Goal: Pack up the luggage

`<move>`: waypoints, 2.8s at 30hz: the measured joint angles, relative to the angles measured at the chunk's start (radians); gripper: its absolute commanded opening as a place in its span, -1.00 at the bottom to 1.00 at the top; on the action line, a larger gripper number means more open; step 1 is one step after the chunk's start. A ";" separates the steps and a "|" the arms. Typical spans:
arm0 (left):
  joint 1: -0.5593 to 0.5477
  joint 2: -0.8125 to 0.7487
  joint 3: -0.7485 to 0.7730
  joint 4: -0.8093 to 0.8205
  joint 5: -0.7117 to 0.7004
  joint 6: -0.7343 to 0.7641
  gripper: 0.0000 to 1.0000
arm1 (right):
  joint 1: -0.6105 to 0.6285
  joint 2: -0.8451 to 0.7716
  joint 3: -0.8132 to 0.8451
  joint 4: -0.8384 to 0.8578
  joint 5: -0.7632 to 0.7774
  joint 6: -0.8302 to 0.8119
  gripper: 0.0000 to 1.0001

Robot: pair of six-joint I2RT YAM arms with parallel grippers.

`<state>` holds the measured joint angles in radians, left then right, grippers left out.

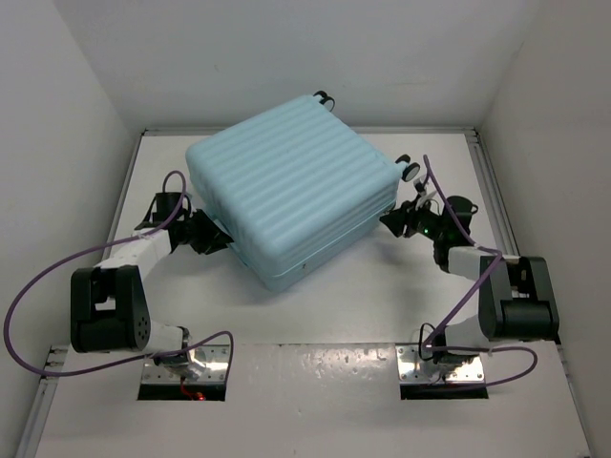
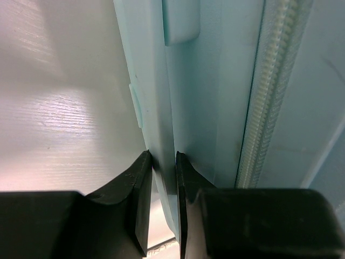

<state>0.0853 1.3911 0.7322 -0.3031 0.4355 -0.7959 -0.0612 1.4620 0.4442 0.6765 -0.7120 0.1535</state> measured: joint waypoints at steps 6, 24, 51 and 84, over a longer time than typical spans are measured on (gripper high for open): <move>0.002 0.002 0.000 0.001 0.005 -0.001 -1.00 | 0.017 0.036 0.017 0.040 0.017 -0.001 -0.44; 0.008 0.011 0.026 -0.039 -0.009 0.020 -1.00 | 0.033 0.037 -0.004 0.085 0.057 -0.006 -1.00; -0.019 0.122 0.198 -0.156 -0.274 0.124 -0.46 | 0.031 -0.024 -0.050 0.086 0.046 -0.008 -1.00; 0.063 0.351 0.410 -0.252 -0.190 0.306 -1.00 | -0.051 0.158 0.072 0.153 -0.054 0.082 -1.00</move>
<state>0.1486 1.7424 1.1423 -0.5552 0.2451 -0.4904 -0.1120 1.6196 0.5159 0.8295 -0.7658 0.2359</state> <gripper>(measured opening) 0.165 0.009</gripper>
